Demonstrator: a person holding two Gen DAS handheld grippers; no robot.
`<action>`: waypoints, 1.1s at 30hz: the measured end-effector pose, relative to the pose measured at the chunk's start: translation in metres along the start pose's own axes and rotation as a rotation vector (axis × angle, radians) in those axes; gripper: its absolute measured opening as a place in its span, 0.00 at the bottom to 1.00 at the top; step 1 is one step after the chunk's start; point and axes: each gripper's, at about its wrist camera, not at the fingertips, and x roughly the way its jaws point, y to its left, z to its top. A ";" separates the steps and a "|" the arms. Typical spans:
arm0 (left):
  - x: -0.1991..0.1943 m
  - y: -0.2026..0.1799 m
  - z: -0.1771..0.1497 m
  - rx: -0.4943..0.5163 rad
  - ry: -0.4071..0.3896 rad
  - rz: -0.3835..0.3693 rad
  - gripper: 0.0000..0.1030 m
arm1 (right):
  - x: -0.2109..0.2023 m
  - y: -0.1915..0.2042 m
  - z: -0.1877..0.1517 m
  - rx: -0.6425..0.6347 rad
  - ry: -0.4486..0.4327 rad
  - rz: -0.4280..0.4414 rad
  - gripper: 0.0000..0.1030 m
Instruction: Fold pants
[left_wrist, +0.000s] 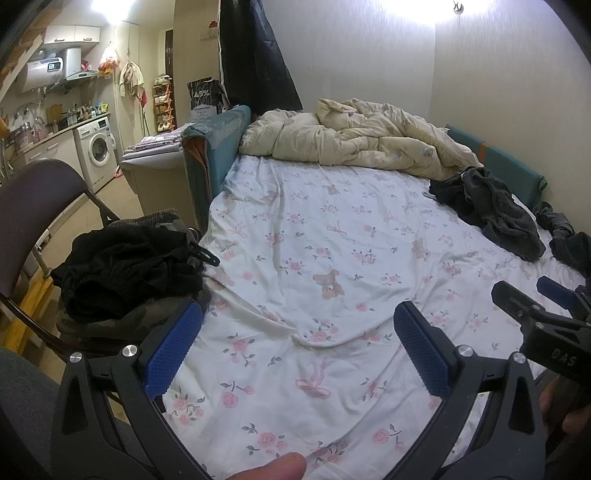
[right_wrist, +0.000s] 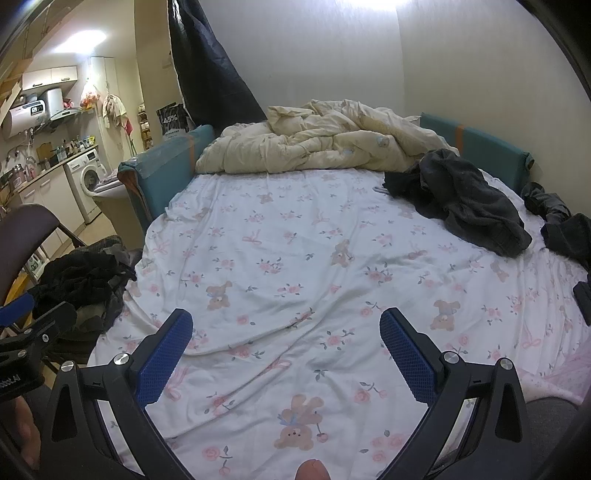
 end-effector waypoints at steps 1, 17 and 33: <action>0.000 0.000 0.000 0.000 -0.001 0.000 1.00 | 0.000 0.000 0.000 0.001 0.000 0.000 1.00; 0.016 0.006 0.004 -0.020 0.077 0.010 1.00 | 0.005 -0.003 0.004 0.030 0.032 0.032 1.00; 0.165 -0.079 0.128 0.022 0.237 -0.025 1.00 | 0.127 -0.210 0.134 0.311 0.208 -0.179 1.00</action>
